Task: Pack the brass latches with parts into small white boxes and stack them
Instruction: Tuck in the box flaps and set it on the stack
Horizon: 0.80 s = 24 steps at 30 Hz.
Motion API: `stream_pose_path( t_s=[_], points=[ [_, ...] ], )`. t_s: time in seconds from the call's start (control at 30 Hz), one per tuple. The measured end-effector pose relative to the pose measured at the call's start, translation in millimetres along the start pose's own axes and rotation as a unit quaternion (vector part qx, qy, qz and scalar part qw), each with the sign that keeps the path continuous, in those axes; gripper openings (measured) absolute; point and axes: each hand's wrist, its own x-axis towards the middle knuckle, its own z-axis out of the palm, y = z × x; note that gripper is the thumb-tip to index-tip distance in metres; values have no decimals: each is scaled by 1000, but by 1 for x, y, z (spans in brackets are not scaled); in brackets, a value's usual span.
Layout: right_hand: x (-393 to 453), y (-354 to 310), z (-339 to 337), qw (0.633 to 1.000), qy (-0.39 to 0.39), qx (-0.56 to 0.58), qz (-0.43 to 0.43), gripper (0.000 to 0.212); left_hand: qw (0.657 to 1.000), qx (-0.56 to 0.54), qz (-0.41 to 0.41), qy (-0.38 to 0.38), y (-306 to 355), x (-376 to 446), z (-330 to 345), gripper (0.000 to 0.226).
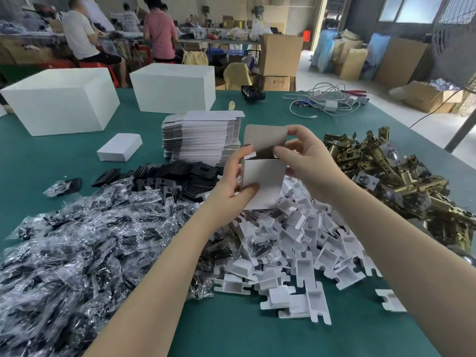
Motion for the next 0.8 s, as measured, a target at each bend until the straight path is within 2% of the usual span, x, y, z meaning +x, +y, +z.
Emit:
stream_pose_path(
  t_s=[0.1, 0.23, 0.37, 0.5, 0.67, 0.73, 0.8],
  points=[
    [6, -4, 0, 998, -27, 41, 30, 23, 1000, -22, -5, 8, 2, -1, -1, 66],
    [11, -5, 5, 992, 4, 111, 53, 25, 998, -63, -31, 1, 8, 1, -3, 66],
    [4, 2, 10, 993, 41, 94, 56, 27, 998, -49, -31, 2, 7, 4, -2, 70],
    [-7, 9, 20, 997, 40, 59, 0, 30, 1000, 1, -10, 4, 1, 1, 2, 78],
    [-13, 11, 29, 997, 40, 54, -34, 33, 999, 43, -13, -14, -6, -1, -4, 68],
    [-15, 11, 33, 998, 28, 42, -38, 33, 999, 29, -18, -1, -7, -1, -6, 67],
    [-16, 11, 37, 998, 24, 32, -43, 35, 999, -12, -11, 42, -5, 0, -6, 51]
  ],
)
